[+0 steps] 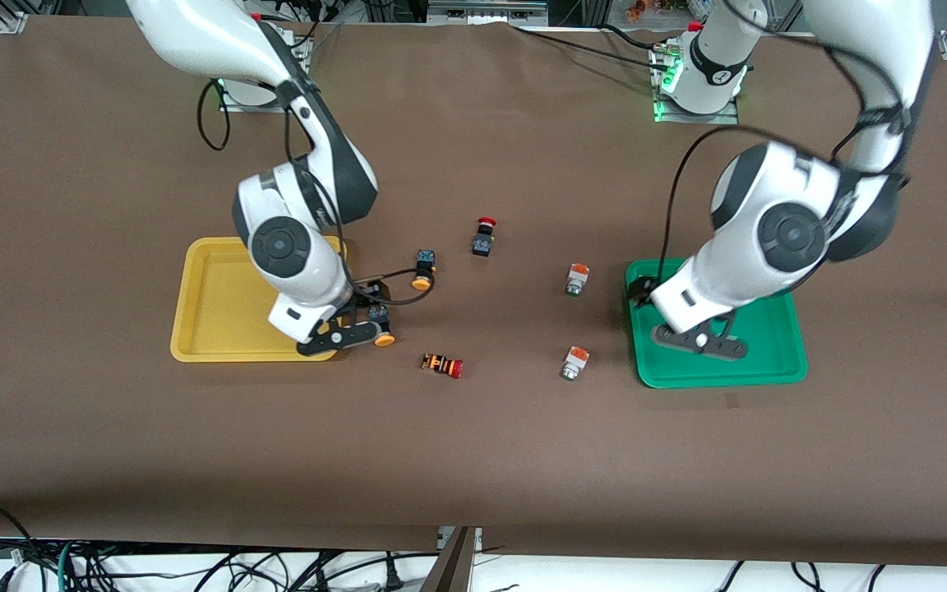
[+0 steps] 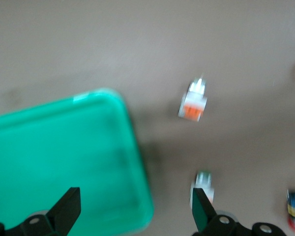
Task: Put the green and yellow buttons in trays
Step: 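Reach the right gripper to a yellow button while the left gripper reaches a green button, then grasp the yellow button with the right gripper while the left gripper grasps the green button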
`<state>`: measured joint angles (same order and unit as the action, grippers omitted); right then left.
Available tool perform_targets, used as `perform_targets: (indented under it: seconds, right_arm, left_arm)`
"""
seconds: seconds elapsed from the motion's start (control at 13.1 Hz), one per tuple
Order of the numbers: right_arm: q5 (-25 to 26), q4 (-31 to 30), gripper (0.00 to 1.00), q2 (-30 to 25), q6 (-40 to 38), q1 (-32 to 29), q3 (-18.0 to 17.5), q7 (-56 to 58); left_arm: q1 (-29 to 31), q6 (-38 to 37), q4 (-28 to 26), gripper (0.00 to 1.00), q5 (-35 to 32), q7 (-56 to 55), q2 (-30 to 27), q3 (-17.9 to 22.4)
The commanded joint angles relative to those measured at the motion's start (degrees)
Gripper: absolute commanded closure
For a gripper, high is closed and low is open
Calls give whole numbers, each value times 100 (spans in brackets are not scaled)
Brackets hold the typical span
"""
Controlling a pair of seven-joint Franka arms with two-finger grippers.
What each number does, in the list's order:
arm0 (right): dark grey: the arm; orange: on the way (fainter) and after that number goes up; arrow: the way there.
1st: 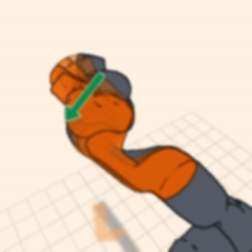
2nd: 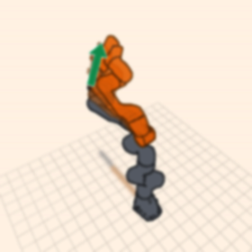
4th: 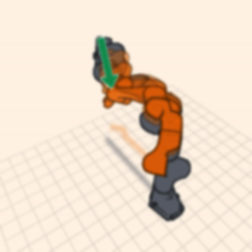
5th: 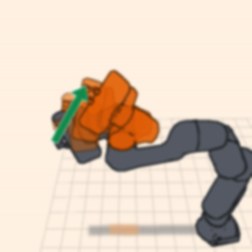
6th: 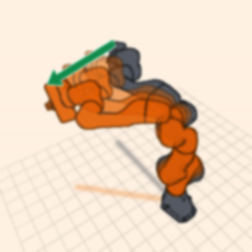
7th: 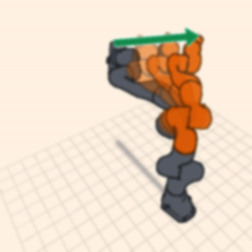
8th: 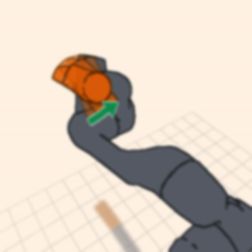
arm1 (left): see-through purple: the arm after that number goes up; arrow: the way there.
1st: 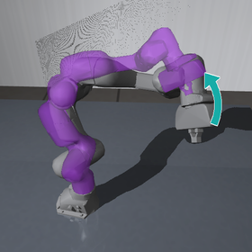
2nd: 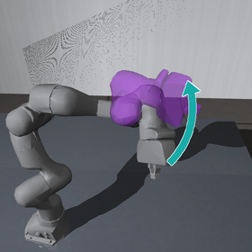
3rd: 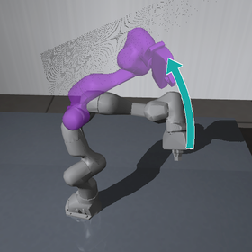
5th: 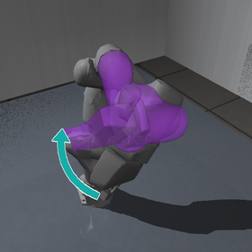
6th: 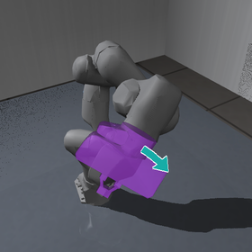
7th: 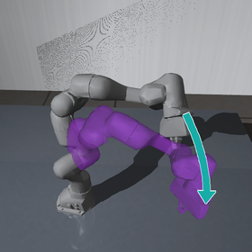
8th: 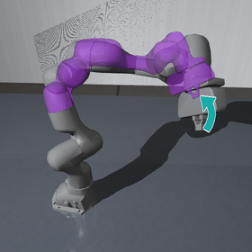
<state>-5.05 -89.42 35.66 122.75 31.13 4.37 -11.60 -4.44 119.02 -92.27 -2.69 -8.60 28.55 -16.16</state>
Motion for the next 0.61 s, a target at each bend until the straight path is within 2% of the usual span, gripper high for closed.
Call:
perform_targets:
  seconds: [0.0, 0.15, 0.31, 0.38, 0.53]
  right_arm:
    - [-268, 22, 0, 397, 494, 69, 3, -175]
    - [-382, -214, 0, 582, 1073, 121, 3, -193]
    - [-418, -434, 5, 670, 1427, 130, -6, -421]
    - [-418, -453, 17, 670, 1419, 165, -6, -500]
    - [-418, -462, 65, 635, 1340, 140, -6, -405]
  left_arm:
    - [-267, 944, 342, 0, 23, 244, 755, -10]
    - [-294, 1552, 342, 0, 23, 656, 1055, -10]
    - [-373, 1659, 341, 0, 23, 728, 1345, -10]
    - [-417, 1964, 333, 0, -3, 763, 1416, 8]
    - [-382, 2326, 324, 0, 14, 1096, 1687, -1]
